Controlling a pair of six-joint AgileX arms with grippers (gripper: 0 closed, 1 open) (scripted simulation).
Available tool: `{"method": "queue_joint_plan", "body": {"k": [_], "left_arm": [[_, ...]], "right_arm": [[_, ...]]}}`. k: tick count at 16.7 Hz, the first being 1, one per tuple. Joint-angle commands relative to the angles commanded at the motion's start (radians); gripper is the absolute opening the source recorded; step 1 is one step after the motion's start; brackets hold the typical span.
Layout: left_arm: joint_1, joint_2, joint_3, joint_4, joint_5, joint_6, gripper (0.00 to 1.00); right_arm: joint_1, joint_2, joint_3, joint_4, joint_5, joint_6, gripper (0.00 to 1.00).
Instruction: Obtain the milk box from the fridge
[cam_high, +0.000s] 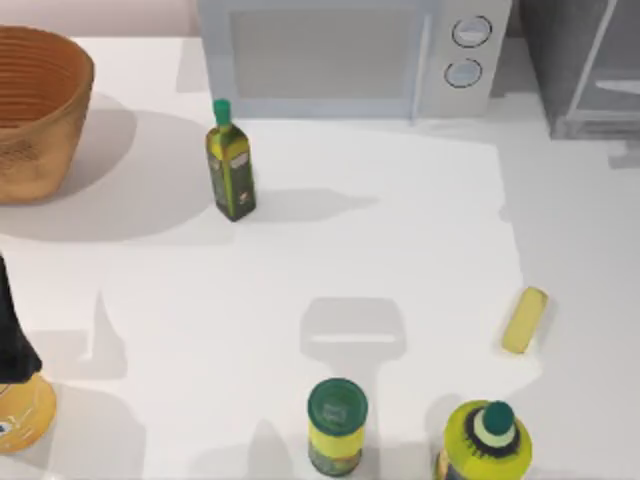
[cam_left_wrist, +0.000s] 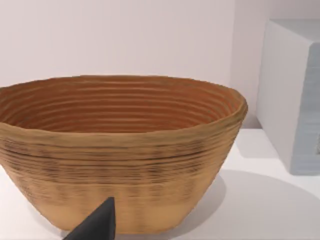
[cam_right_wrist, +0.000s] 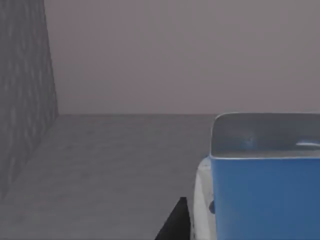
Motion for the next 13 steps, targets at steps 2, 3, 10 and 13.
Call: {"method": "queue_joint_plan", "body": {"k": [2, 3, 10, 13], "left_arm": [[0.000, 0.000, 0.000, 0.000, 0.000, 0.000, 1.00], [0.000, 0.000, 0.000, 0.000, 0.000, 0.000, 1.00], [0.000, 0.000, 0.000, 0.000, 0.000, 0.000, 1.00], [0.000, 0.000, 0.000, 0.000, 0.000, 0.000, 1.00]], "right_arm": [[-0.009, -0.036, -0.061, 0.036, -0.007, 0.000, 0.00], [-0.011, -0.046, -0.076, 0.047, -0.009, 0.001, 0.00], [-0.002, -0.070, -0.087, 0.031, -0.006, 0.001, 0.00], [0.013, -0.182, -0.128, -0.036, 0.007, -0.004, 0.00]]}}
